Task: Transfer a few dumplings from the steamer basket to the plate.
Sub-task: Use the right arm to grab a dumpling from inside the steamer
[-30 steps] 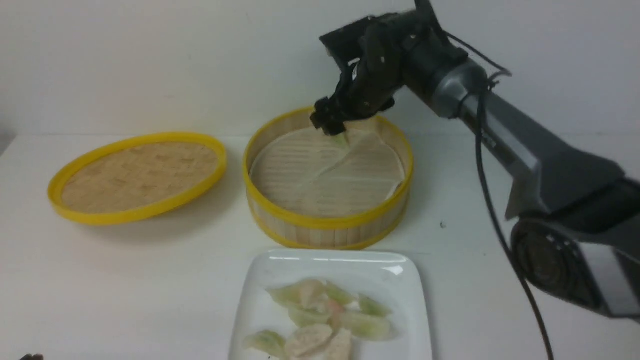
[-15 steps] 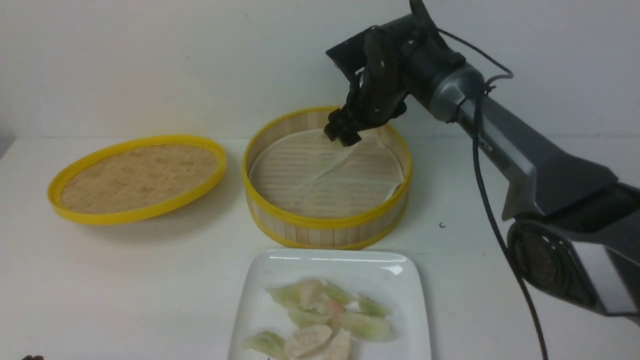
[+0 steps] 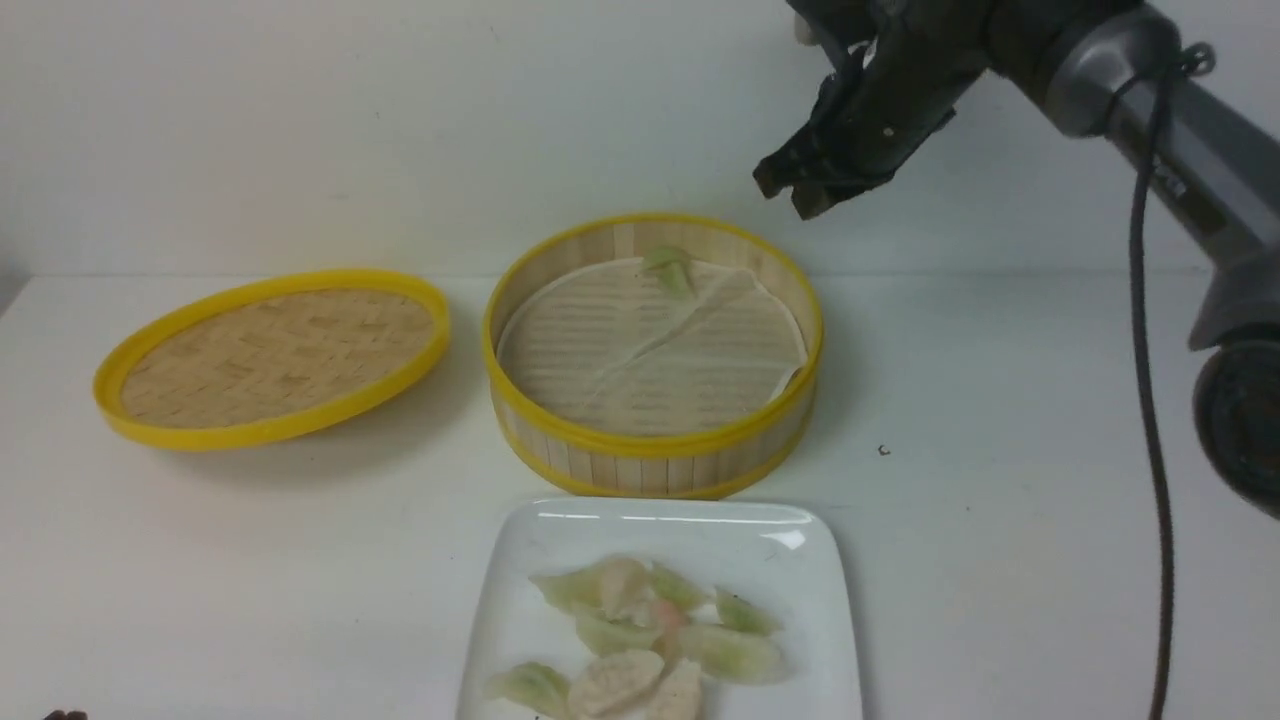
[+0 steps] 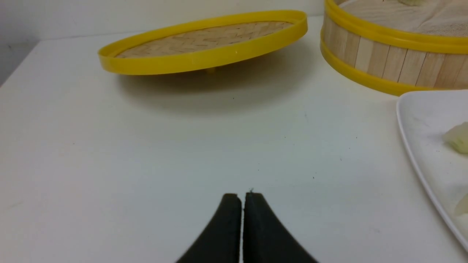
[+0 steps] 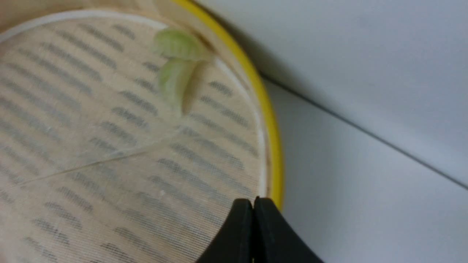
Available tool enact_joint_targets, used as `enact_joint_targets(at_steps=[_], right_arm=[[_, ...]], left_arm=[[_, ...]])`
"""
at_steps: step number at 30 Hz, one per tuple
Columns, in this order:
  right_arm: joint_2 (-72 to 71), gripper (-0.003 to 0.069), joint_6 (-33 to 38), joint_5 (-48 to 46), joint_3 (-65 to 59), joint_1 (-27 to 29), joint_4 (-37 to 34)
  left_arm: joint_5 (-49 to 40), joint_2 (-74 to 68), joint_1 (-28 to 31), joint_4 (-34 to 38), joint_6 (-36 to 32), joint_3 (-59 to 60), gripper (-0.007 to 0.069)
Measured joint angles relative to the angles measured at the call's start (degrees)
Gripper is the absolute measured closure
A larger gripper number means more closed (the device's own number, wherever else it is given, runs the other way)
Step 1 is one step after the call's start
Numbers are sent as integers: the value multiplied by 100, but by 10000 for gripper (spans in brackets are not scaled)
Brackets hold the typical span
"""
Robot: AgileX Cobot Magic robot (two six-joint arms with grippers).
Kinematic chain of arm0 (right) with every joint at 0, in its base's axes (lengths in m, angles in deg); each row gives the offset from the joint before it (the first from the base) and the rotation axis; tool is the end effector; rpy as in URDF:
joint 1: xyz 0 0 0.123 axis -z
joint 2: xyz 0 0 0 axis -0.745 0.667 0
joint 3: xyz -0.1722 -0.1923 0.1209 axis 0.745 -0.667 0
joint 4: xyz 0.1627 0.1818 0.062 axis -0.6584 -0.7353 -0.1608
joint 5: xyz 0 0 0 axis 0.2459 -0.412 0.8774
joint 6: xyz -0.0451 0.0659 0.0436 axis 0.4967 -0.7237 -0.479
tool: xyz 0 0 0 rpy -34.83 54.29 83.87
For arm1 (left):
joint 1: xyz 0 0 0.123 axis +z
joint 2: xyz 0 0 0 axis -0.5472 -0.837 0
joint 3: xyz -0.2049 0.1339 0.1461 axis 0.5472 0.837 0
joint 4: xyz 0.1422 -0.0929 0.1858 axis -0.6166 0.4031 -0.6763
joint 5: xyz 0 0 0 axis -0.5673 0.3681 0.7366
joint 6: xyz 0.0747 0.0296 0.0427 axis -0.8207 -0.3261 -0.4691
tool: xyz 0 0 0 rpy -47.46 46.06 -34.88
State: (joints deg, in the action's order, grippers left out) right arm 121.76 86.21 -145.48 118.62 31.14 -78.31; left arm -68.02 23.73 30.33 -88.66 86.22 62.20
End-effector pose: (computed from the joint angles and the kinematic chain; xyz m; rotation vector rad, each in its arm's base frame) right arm 0.4929 0.1752 0.2475 -0.7463 2.5914 0.3762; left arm 0.0523 -0.0033 0.1703 0.0645 1.8789 -0.0324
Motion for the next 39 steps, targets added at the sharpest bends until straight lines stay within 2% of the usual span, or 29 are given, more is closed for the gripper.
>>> enact_joint_targets(at_steps=[3,6,10,13,17,23,26,27,30,33,34,35,36,37,38,39], right_arm=[[369,671,364,0,-13,-8,-572],[652,672,283,0,-39,-66,-576],[788,672,-531,34,-81,-71,199],[746,672,-1078,52,-146,-65,1064],[343,673,-1175,59,-783,-42,1556],[-211,673,-1058,23,-1169,-40,1490],[-231,672,-971,186,-980,-40,1176],[-193,663,-772,424,-838,-40,846],[-37,622,-336,643,-564,-40,336],[452,503,116,767,-12,-45,-177],[483,494,129,767,19,-45,-187],[725,414,217,773,273,-45,-237],[780,405,217,773,333,-45,-237],[931,349,279,777,502,-45,-237],[972,335,294,777,557,-45,-237],[1116,288,351,777,742,-45,-249]], left_arm=[[0,0,0,0,0,0,631],[0,0,0,0,0,0,631],[0,0,0,0,0,0,631],[0,0,0,0,0,0,631],[0,0,0,0,0,0,631],[0,0,0,0,0,0,631],[0,0,0,0,0,0,631],[0,0,0,0,0,0,631],[0,0,0,0,0,0,631],[0,0,0,0,0,0,631],[0,0,0,0,0,0,631],[0,0,0,0,0,0,631],[0,0,0,0,0,0,631],[0,0,0,0,0,0,631],[0,0,0,0,0,0,631],[0,0,0,0,0,0,631]])
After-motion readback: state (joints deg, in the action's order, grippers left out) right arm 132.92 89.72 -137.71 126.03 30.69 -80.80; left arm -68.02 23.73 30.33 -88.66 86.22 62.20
